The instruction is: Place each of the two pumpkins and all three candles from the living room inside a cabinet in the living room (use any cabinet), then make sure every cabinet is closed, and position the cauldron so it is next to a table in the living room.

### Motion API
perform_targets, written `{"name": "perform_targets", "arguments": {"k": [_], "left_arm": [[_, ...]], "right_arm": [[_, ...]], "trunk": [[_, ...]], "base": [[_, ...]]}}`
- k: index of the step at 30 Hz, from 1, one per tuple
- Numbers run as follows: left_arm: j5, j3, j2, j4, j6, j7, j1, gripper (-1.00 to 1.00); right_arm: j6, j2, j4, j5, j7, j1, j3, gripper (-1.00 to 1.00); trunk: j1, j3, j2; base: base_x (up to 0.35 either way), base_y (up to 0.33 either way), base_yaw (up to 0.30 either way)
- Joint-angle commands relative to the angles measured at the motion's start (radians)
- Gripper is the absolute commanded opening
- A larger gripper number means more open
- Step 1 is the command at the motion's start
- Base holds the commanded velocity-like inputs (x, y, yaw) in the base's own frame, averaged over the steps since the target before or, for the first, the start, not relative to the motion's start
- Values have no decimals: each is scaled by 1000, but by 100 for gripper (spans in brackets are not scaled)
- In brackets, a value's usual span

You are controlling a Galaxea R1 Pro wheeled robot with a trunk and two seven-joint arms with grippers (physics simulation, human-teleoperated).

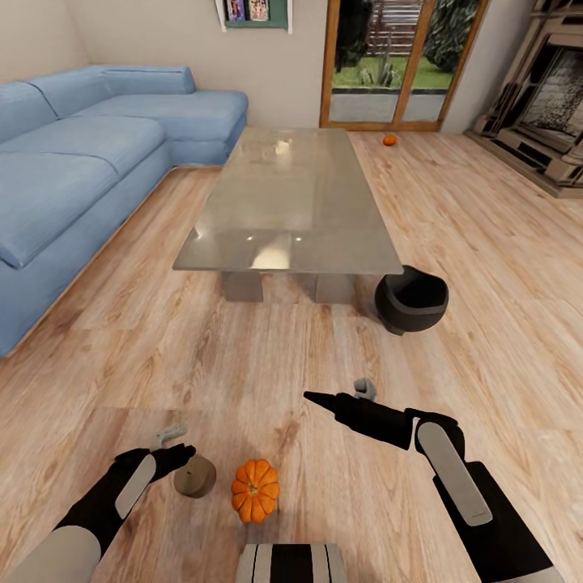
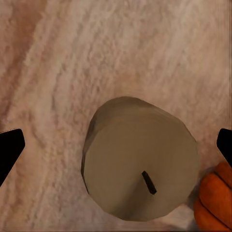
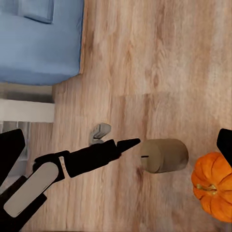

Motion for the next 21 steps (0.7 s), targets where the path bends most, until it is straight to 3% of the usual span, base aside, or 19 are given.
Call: {"name": "perform_targets", "arguments": {"k": [1,14,21], "left_arm": [[10,-6,-3,-2,2,8,0,100],[11,-5,-28,-1,2,3,0,100],[10,-6,-31,-1,2,3,0,100]], "right_arm": [[2,-1,0,12,22,-1,0,100],[2,-1,-12,11,51,0,5,100],[3,0,-25,5,212,0,7,100]], "trunk": [[0,-1,0],[1,-8,-1],[2,-20,-1]], "base": [[0,0,0],[0,0,0],[0,0,0]]}}
